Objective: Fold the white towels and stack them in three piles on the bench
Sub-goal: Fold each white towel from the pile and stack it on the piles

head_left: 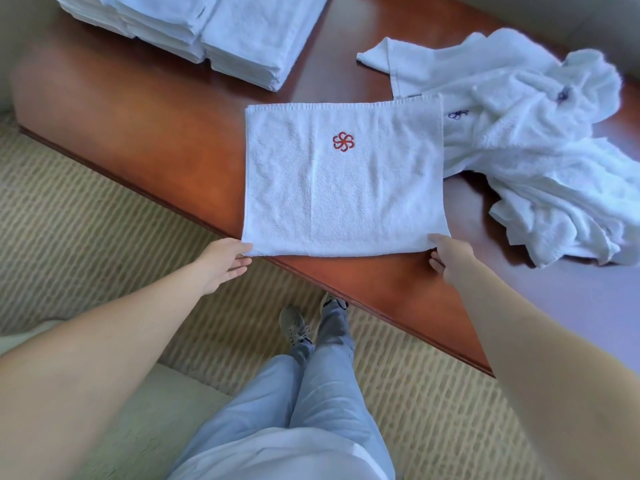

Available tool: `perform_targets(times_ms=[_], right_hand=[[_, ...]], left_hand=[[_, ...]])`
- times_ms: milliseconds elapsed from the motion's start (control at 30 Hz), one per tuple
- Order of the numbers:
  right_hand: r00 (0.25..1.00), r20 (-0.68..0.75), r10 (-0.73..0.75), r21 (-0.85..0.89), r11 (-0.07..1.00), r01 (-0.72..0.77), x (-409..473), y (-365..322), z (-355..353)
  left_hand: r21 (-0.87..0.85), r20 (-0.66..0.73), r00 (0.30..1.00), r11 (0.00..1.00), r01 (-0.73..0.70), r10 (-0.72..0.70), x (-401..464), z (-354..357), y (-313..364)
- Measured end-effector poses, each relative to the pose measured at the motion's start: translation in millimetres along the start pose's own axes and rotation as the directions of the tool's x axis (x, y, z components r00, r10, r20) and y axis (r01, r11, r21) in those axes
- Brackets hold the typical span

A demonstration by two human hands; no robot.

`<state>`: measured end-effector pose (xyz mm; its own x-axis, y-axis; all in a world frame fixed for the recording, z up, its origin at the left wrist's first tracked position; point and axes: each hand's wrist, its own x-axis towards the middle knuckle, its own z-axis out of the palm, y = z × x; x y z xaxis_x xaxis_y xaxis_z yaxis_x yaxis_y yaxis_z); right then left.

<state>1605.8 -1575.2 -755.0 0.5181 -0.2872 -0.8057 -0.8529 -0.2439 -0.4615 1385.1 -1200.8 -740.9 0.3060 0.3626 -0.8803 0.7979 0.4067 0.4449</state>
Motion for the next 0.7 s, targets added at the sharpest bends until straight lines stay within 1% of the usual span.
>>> perform_targets(times_ms=[100,167,233,267,333,500,633,700], right_hand=[[0.998,0.060,-0.020,0.081,0.997,0.015,-2.8,-4.3,-3.4],[0.996,0.061,-0.062,0.135,0.989,0.053,-7.1,-8.4,-8.7],[0.990,0.039,-0.135,0.141,0.982,0.128,-13.9,-13.9,-15.0],[0.981,0.033,-0.190,0.125,0.975,0.184,-18.7,-17.8,-18.7],[0.953,0.064,-0.297,0.071,0.954,0.293,-30.3,-28.8,-26.2],[0.871,0.150,-0.467,-0.062,0.875,0.480,-72.4,-74.7,-48.4],[0.769,0.163,-0.618,-0.298,0.712,0.636,-118.3,-108.2,-63.7],[0.732,0.164,-0.661,-0.333,0.662,0.672,-139.9,-122.1,-70.1]], left_hand=[[-0.011,0.000,1.000,1.000,-0.010,0.010,-2.7,1.1,2.7],[-0.022,-0.015,0.999,0.999,-0.033,0.033,-6.5,2.1,7.1],[-0.043,-0.047,0.996,0.996,-0.083,0.081,-12.6,1.1,14.8],[-0.053,-0.064,0.991,0.992,-0.117,0.114,-16.7,0.3,20.7],[-0.066,-0.076,0.981,0.980,-0.186,0.181,-27.6,-1.3,37.4],[-0.082,-0.036,0.944,0.941,-0.329,0.327,-62.9,-12.3,91.2],[0.037,-0.013,0.893,0.893,-0.449,0.450,-95.4,-25.5,131.7],[0.094,-0.019,0.857,0.854,-0.512,0.516,-111.4,-33.2,147.5]])
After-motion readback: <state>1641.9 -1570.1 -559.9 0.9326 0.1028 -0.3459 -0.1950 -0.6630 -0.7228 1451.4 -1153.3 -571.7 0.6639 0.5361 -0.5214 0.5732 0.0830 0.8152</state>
